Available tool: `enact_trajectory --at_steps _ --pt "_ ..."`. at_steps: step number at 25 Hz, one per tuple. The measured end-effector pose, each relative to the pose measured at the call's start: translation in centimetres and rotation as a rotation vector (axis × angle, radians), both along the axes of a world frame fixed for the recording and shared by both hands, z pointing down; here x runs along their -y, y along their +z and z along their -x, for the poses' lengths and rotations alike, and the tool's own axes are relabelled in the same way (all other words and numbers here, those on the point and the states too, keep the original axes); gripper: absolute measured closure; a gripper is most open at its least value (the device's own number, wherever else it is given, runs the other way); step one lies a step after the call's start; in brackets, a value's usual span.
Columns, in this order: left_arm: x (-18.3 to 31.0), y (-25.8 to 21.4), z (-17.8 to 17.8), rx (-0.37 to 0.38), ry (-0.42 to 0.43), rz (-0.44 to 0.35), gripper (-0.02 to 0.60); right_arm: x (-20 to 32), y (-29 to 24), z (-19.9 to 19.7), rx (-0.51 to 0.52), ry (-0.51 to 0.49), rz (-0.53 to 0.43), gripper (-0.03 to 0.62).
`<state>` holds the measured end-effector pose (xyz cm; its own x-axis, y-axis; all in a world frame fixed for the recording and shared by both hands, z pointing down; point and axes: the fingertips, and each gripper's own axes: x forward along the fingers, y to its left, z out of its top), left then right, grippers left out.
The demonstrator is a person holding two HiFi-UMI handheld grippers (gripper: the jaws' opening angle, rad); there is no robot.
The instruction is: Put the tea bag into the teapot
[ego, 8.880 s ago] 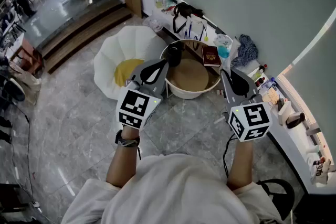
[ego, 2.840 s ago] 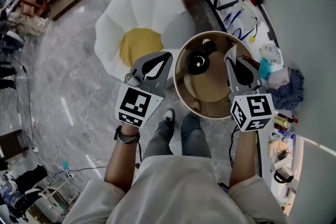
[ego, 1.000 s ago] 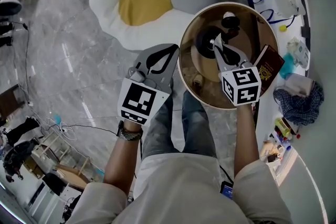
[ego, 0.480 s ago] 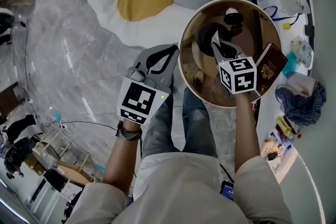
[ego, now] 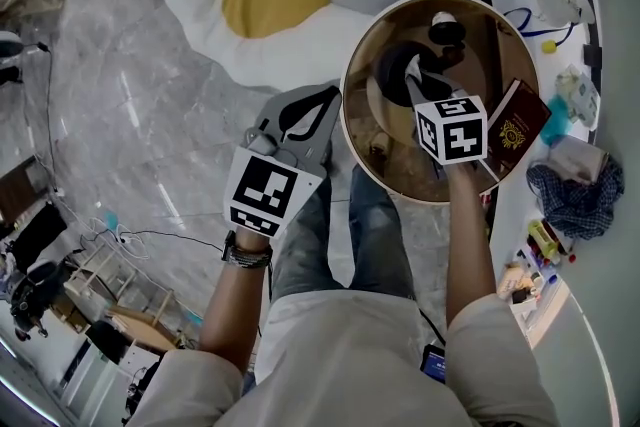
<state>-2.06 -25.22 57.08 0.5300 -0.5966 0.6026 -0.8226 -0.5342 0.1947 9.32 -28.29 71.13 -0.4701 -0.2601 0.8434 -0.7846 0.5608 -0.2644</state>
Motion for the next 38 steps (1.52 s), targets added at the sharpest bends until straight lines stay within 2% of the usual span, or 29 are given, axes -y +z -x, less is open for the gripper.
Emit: enact_trajectory --at_steps 8,12,18,20,28,38 --pt "-0.3 0.2 -0.1 0.002 0.001 0.009 0.575 -0.2 -0.1 -0.2 -0.017 -0.011 0.031 0.523" --pt "-0.4 0.3 -0.2 -0.002 0.002 0.013 0.575 -0.4 -0.3 -0.2 -0.017 -0.017 0.039 0.488" --pt "-0.6 0.6 -0.4 -0.005 0.007 0.020 0.575 -0.5 -0.6 -0.7 -0.017 -0.005 0.040 0.482" --pt "-0.6 0.6 -0.4 -0.006 0.009 0.022 0.575 -0.5 -0.5 -0.8 -0.023 -0.008 0.039 0.488" --pt "-1.1 1.0 -0.6 -0.001 0.017 0.028 0.575 -0.1 -0.2 -1.0 -0.087 -0.070 0.021 0.588" --pt "-1.1 1.4 0.0 -0.002 0.016 0.042 0.575 0.3 0.8 -0.3 -0.220 -0.215 0.034 0.588"
